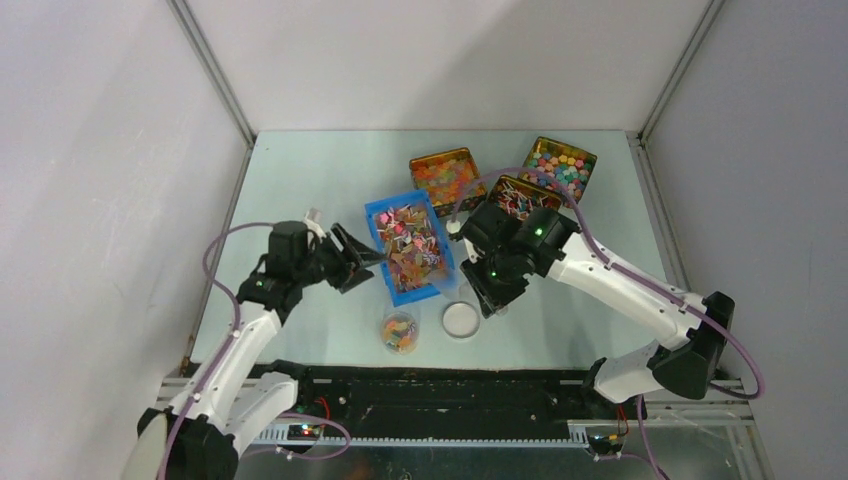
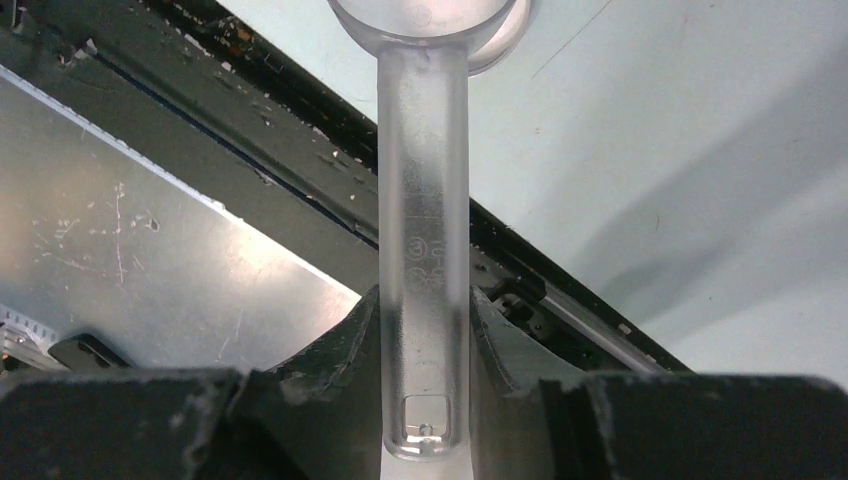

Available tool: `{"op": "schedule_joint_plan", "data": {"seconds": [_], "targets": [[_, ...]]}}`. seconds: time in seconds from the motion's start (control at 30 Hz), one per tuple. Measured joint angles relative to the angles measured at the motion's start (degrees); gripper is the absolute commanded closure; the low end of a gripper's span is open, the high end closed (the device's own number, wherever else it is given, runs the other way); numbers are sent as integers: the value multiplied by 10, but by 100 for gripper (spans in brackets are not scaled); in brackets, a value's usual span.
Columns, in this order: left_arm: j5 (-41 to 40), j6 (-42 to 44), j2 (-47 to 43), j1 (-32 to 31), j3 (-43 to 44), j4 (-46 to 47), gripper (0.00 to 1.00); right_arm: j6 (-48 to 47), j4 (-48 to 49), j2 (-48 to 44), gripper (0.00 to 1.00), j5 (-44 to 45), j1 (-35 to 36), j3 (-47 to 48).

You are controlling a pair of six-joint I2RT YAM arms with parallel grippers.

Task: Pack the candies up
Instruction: Adjust the storage box at the center of the board.

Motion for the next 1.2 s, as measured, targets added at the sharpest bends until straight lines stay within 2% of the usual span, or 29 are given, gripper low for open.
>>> {"op": "schedule_joint_plan", "data": {"seconds": [0.13, 0.33, 0.57, 0.7, 0.83, 1.03, 1.2], "targets": [[-12, 74, 55, 22, 77, -68, 38, -8, 4, -1, 100, 0, -16, 0], [-72, 151, 130, 22, 162, -156, 44, -18, 5, 8, 100, 0, -24, 5], [-113, 171, 208, -18, 179, -178, 45, -32, 2, 54, 100, 0, -24, 35], [-121, 171, 247, -45, 179, -167, 51, -36, -2, 84, 100, 3, -24, 67], [-127, 170, 280, -61, 180, -149, 60, -36, -7, 111, 100, 11, -24, 101], [-139, 170, 304, -84, 197, -147, 80, -36, -16, 126, 100, 21, -21, 116], [-166, 162, 307, -104, 208, -156, 85, -37, -25, 146, 100, 33, -15, 122]]}}
